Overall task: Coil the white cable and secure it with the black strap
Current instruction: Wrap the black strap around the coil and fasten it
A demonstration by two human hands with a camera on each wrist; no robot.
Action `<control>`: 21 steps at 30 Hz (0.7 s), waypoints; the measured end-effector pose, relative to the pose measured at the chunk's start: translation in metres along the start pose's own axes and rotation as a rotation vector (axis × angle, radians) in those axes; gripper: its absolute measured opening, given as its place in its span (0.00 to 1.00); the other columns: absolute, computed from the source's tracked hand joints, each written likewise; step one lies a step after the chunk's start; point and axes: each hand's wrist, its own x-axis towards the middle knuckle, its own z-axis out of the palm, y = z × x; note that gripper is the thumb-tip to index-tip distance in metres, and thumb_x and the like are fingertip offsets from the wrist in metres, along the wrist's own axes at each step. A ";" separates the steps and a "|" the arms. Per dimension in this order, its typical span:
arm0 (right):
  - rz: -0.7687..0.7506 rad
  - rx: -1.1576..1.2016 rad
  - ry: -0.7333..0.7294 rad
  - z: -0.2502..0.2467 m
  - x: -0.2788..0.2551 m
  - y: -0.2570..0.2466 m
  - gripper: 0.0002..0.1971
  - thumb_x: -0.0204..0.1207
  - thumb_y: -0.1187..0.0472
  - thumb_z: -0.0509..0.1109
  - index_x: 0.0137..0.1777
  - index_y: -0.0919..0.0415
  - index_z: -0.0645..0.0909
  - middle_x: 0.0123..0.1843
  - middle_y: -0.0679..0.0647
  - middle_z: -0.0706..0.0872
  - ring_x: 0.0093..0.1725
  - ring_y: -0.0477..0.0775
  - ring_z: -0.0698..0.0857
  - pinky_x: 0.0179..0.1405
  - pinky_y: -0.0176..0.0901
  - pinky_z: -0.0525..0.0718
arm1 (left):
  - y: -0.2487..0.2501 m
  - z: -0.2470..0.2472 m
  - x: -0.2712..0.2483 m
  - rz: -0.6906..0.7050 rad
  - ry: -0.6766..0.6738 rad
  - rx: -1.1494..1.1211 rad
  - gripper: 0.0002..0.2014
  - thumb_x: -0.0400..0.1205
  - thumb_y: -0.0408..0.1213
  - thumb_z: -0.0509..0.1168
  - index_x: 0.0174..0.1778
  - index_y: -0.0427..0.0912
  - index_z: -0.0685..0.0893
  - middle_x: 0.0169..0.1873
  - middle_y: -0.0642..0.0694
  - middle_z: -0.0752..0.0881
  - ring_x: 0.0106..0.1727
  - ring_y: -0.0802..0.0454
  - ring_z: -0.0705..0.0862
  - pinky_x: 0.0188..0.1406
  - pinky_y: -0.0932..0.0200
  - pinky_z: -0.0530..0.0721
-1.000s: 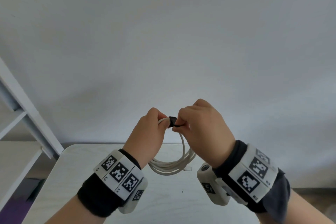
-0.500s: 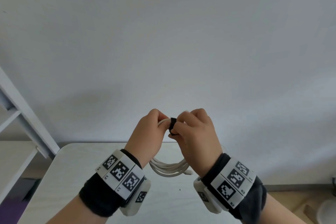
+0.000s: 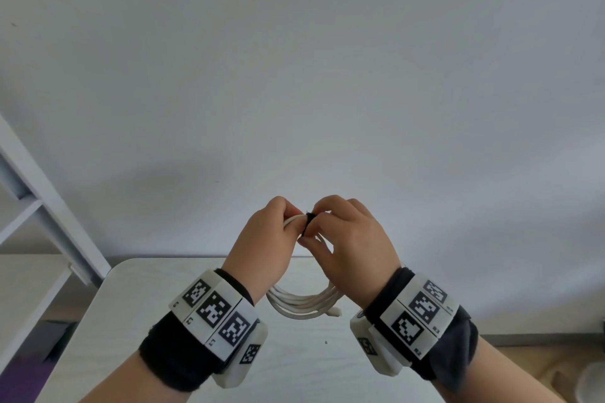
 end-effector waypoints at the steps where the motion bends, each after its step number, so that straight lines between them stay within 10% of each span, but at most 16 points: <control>1: -0.011 -0.015 0.004 0.001 0.001 0.001 0.07 0.70 0.55 0.67 0.34 0.56 0.82 0.43 0.49 0.84 0.37 0.55 0.80 0.30 0.47 0.83 | -0.001 0.001 0.000 -0.001 -0.004 0.002 0.07 0.83 0.41 0.59 0.45 0.41 0.78 0.28 0.53 0.77 0.26 0.59 0.73 0.23 0.66 0.67; 21: 0.054 -0.108 -0.135 0.034 -0.005 0.011 0.09 0.71 0.56 0.59 0.43 0.56 0.80 0.35 0.50 0.85 0.32 0.57 0.81 0.18 0.53 0.82 | -0.025 0.015 0.003 -0.115 -0.049 -0.020 0.06 0.83 0.37 0.59 0.42 0.40 0.77 0.26 0.52 0.75 0.24 0.58 0.71 0.22 0.64 0.65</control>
